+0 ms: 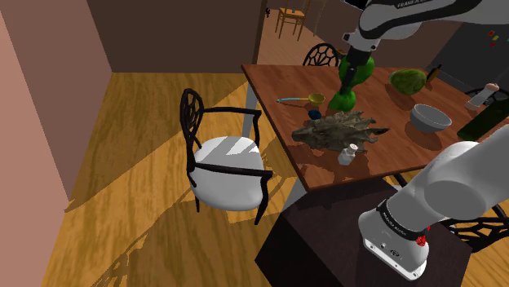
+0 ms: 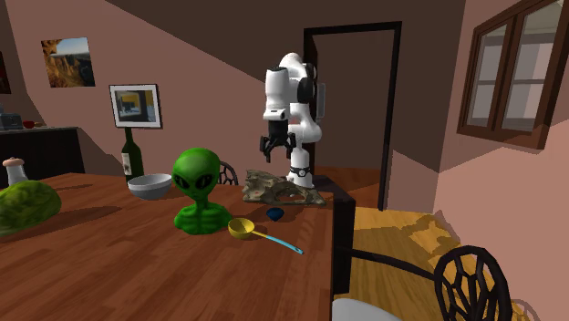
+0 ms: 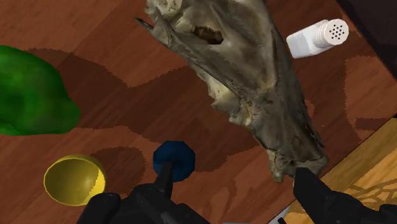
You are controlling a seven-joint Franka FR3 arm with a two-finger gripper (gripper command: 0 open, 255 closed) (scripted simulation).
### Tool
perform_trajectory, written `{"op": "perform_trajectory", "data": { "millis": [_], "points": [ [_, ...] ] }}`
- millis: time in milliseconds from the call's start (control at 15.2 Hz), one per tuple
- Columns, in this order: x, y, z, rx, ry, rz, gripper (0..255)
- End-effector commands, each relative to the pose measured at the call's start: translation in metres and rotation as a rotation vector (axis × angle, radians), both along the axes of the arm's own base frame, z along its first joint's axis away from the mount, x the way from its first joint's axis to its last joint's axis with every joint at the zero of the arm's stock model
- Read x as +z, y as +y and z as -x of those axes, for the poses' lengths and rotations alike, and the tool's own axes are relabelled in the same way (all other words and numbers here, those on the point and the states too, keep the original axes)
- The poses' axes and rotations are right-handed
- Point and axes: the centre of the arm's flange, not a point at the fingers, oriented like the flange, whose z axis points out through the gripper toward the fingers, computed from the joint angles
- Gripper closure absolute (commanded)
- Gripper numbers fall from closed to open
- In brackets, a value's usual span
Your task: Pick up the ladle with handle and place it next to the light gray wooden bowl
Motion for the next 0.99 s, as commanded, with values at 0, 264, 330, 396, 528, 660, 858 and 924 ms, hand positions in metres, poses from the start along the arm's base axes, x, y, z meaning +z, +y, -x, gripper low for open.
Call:
{"op": "perform_trajectory", "data": {
  "millis": [0,264,330,396,528,660,858,924],
  "points": [
    [-0.014,-0.013,-0.017,0.057,0.006,-0.003,0],
    [-0.045,-0.038,-0.054,0.160,0.018,-0.011,0],
    [-0.052,-0.044,-0.064,0.185,0.021,-0.013,0],
    [-0.060,-0.049,-0.074,0.211,0.024,-0.015,0],
    [-0.075,-0.059,-0.094,0.263,0.030,-0.019,0],
    [-0.091,-0.067,-0.114,0.314,0.036,-0.023,0],
    [-0.115,-0.078,-0.145,0.392,0.045,-0.029,0],
    [-0.123,-0.081,-0.156,0.417,0.048,-0.031,0]
  ]
}}
